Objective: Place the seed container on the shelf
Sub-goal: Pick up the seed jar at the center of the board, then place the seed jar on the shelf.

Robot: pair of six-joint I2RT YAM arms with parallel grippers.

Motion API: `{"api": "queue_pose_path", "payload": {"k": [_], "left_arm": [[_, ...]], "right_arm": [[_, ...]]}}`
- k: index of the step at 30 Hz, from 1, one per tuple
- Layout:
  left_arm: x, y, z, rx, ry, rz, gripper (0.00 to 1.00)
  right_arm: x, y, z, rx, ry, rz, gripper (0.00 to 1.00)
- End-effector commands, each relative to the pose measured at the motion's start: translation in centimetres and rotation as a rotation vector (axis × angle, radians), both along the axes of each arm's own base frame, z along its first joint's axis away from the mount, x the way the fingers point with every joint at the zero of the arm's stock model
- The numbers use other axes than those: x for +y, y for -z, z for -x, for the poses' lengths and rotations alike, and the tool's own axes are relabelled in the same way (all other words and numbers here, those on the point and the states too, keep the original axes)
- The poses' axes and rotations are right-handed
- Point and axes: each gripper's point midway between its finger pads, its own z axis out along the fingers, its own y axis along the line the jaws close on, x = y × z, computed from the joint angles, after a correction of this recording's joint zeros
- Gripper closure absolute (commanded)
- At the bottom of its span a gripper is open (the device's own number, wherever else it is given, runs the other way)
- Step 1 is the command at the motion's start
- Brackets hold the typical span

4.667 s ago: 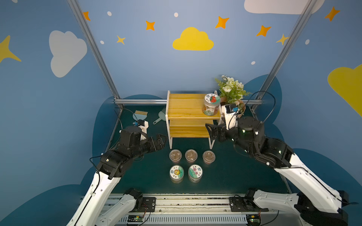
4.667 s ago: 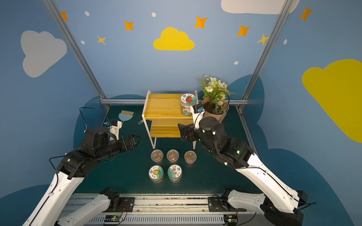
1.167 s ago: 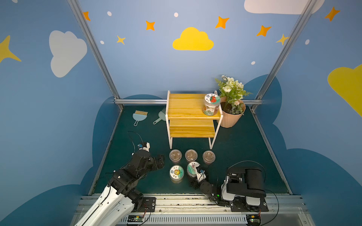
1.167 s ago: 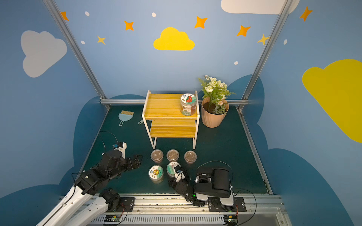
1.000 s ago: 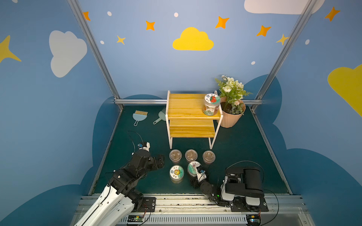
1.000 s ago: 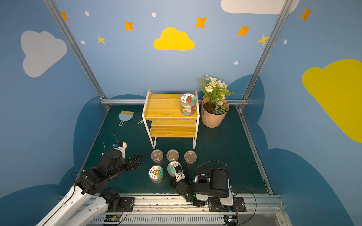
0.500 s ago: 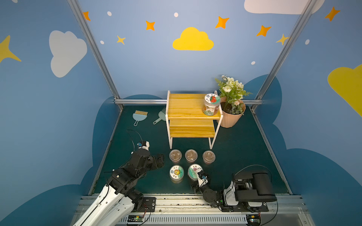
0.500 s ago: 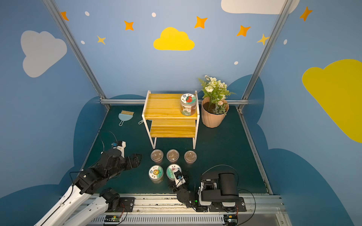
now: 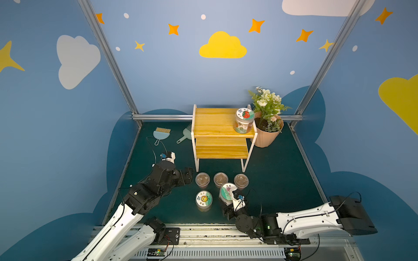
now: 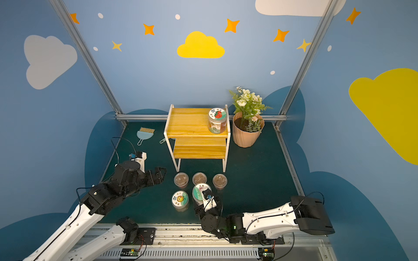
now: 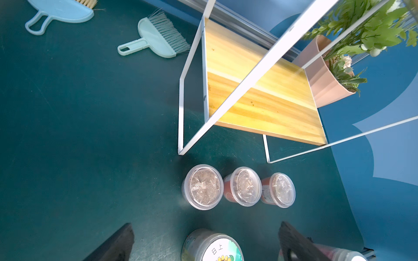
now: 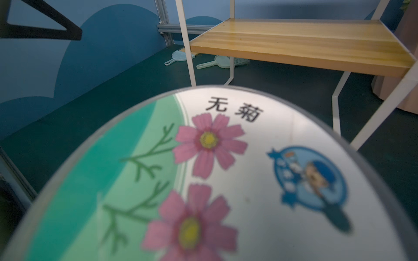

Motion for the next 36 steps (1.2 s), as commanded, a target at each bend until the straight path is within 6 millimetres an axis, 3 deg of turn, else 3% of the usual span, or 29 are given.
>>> {"api": "queue_pose_path", "payload": {"k": [1,6,14,21,29,36], "left_arm": [[-0.5,-1.8,-0.3,-0.031,0.02,-0.002,0.0],[-0.9,-4.6,-1.0,-0.071,0.008,0.026,0.0],[-1.9,-8.3,-2.5,-0.116,0.029,0.019,0.0],[-3.2,-12.1,-4.5,-0.174,0.052,0.01,0.0],[-4.0,-14.7,-6.9,-0.202,0.035,0.018,0.0],[-3.4,-15.2,-8.2,-0.201,0.01,0.027,0.0]], "right_arm": [[-0.9,-1.8,-0.4,-0.049,0.003,0.07,0.58],[-0.5,-7.0,-0.6,-0.114,-0.024,0.038,0.6],[0.1,-13.0,-2.3,-0.124,-0.034,-0.002,0.59],[0.6,-18.0,-6.0,-0.085,0.015,-0.006,0.57],[2.5,-24.1,-10.0,-0.122,0.026,-0.037,0.57],[3.5,-25.9,-15.0,-0.081,0.057,-0.056,0.56]]}}
